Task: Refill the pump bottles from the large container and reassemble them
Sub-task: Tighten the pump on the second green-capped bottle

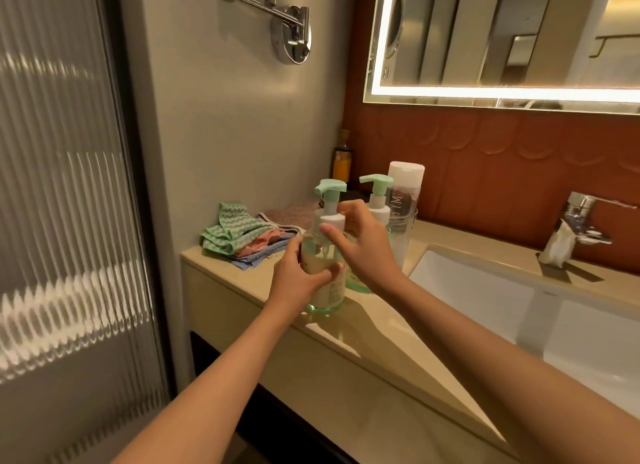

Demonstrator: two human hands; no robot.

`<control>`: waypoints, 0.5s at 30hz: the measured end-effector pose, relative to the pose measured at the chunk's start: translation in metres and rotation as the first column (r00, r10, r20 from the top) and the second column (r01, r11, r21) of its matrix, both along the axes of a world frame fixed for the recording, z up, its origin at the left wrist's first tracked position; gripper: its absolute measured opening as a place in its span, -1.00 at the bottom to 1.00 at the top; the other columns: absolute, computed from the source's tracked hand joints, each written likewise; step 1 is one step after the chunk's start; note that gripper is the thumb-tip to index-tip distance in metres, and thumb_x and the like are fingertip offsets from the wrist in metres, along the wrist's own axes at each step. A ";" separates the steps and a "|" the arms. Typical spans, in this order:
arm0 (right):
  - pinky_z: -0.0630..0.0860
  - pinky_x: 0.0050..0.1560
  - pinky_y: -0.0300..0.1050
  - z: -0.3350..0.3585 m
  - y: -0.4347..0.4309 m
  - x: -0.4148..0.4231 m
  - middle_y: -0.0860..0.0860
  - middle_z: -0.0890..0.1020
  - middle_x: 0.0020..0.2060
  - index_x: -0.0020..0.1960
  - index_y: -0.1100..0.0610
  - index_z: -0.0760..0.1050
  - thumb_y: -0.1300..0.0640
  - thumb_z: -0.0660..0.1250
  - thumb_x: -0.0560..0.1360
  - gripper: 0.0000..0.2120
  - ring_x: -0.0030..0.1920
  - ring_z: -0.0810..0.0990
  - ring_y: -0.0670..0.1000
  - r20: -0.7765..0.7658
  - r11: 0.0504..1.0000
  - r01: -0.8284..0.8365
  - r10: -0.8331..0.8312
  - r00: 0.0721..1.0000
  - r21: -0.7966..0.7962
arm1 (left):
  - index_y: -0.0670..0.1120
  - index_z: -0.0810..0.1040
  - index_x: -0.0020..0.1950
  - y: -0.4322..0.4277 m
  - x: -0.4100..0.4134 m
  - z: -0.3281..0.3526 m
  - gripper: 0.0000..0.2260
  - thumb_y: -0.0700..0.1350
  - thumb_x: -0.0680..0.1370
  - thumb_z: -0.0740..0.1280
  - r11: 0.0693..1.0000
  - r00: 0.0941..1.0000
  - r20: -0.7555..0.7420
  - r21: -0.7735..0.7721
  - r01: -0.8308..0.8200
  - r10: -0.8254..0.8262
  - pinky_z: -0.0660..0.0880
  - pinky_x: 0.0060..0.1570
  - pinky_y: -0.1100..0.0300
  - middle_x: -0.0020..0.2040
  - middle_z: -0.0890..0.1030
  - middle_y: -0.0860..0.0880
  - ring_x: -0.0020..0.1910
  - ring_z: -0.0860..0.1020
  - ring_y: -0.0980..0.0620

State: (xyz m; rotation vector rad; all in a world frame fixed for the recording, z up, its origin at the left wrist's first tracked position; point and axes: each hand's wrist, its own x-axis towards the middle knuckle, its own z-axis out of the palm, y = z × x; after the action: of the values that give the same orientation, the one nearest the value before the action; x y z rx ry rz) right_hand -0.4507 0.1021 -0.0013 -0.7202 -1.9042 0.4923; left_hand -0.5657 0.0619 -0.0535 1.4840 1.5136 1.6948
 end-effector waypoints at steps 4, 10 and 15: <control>0.56 0.01 -0.19 0.001 -0.001 -0.002 0.00 0.59 0.06 0.11 0.12 0.40 -0.03 0.37 0.45 -0.67 0.02 0.58 -0.08 0.001 0.999 0.032 -0.032 1.000 -0.015 | 0.07 0.37 0.15 0.002 -0.001 -0.001 -0.53 -0.12 0.36 0.51 1.000 1.000 0.021 -0.004 0.016 -0.016 0.47 0.05 0.15 -0.01 0.54 0.13 0.06 0.52 0.08; 0.50 -0.07 -0.25 0.009 0.003 -0.006 0.02 0.56 0.09 0.17 0.12 0.41 -0.05 0.29 0.51 -0.67 0.04 0.54 -0.02 0.006 0.996 0.053 -0.053 0.999 -0.077 | 0.01 0.36 0.28 0.000 0.001 0.000 -0.44 -0.08 0.35 0.51 1.000 0.999 0.036 -0.007 0.013 -0.012 0.44 0.07 0.17 0.04 0.51 0.11 0.09 0.49 0.10; 0.51 0.11 -0.12 0.007 0.000 -0.008 0.02 0.54 0.21 0.35 0.09 0.37 -0.02 0.17 0.58 -0.62 0.17 0.52 -0.01 0.048 0.983 -0.078 0.087 0.995 -0.167 | -0.02 0.36 0.31 0.000 0.000 -0.001 -0.41 -0.08 0.34 0.51 1.000 0.999 0.031 -0.013 0.019 -0.018 0.45 0.14 0.11 0.09 0.52 0.06 0.13 0.49 0.06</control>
State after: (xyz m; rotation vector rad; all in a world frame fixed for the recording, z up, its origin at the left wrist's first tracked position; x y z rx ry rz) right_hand -0.4587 0.1024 0.0054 -0.7711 -1.9670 0.6955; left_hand -0.5653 0.0619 -0.0542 1.4540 1.4874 1.6866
